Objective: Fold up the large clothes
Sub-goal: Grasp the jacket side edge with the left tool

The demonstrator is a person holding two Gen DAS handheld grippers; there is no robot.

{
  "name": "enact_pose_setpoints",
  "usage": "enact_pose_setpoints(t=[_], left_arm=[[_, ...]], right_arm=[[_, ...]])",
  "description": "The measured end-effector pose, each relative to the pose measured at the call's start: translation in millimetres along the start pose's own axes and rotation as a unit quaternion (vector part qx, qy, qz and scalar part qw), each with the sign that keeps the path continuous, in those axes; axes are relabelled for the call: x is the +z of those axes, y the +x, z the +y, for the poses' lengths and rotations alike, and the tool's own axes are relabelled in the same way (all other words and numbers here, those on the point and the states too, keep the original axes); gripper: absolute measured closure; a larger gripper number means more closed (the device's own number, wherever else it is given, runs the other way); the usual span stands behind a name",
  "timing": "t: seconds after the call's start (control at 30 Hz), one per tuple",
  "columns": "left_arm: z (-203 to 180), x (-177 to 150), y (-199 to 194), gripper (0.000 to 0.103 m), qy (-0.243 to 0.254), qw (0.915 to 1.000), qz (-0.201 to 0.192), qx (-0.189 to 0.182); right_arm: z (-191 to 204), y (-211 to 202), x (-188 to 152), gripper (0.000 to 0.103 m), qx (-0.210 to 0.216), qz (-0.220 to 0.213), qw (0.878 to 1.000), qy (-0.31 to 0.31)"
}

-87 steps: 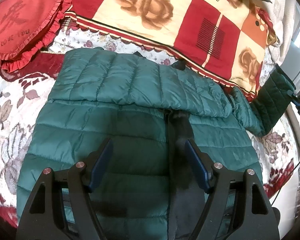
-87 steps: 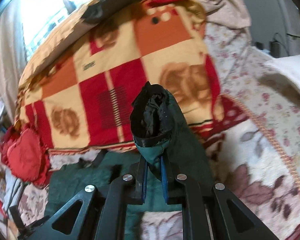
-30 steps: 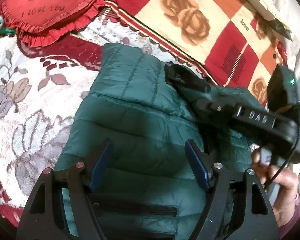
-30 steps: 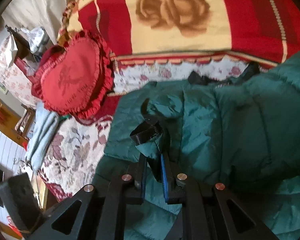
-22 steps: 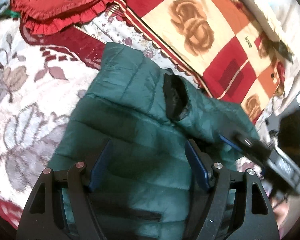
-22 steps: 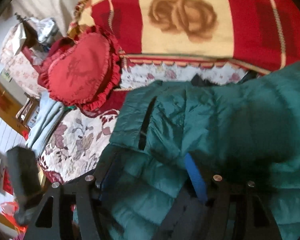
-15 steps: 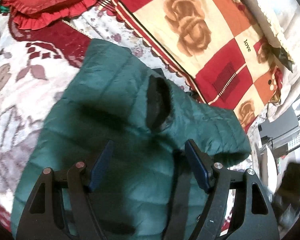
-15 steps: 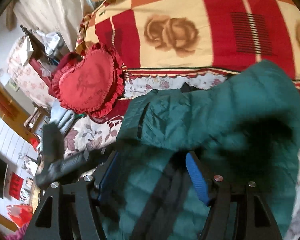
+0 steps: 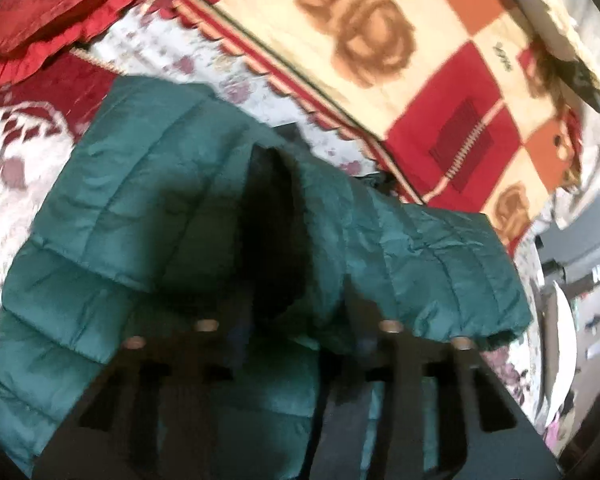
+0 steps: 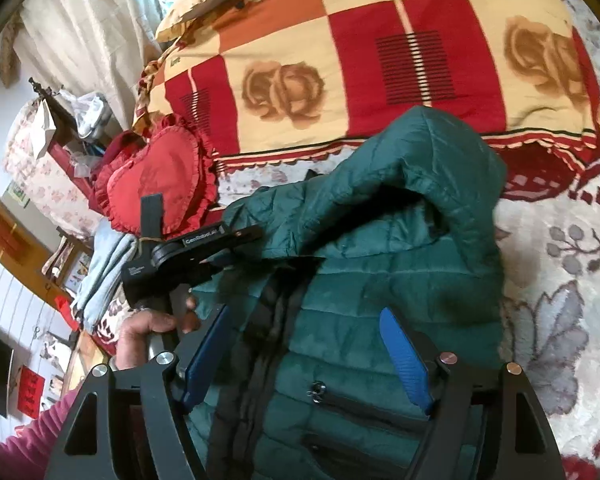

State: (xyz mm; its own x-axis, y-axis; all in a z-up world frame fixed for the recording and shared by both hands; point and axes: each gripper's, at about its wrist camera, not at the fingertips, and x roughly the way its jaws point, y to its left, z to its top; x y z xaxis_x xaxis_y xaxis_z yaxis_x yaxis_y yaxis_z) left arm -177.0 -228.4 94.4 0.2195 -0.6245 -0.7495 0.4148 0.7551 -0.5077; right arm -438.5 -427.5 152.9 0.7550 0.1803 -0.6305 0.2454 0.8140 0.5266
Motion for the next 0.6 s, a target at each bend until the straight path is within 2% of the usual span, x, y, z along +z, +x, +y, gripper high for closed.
enact_pose_setpoints(t=[0.23,0.37,0.47,0.6], left_arm=[[-8.8,24.2,-42.7,0.079,0.045,0.9978,-0.047,-0.010],[5.8,36.5,-63.0,0.080,0.061,0.9955,-0.072,0.010],[30.0,41.7,-64.1,0.080,0.054,0.9946,-0.080,0.038],[74.0,42.8,-44.4,0.080,0.004,0.9968,-0.060,0.054]], right_arm=[[-22.5,-3.7,13.1,0.029,-0.038,-0.042,0.998,0.041],[-34.2,3.4,26.7,0.029,-0.059,-0.056,0.994,0.072],[-34.9,17.5,37.5,0.029,-0.067,-0.052,0.994,0.075],[-32.4,48.0,54.2,0.029,-0.087,-0.042,0.994,0.059]])
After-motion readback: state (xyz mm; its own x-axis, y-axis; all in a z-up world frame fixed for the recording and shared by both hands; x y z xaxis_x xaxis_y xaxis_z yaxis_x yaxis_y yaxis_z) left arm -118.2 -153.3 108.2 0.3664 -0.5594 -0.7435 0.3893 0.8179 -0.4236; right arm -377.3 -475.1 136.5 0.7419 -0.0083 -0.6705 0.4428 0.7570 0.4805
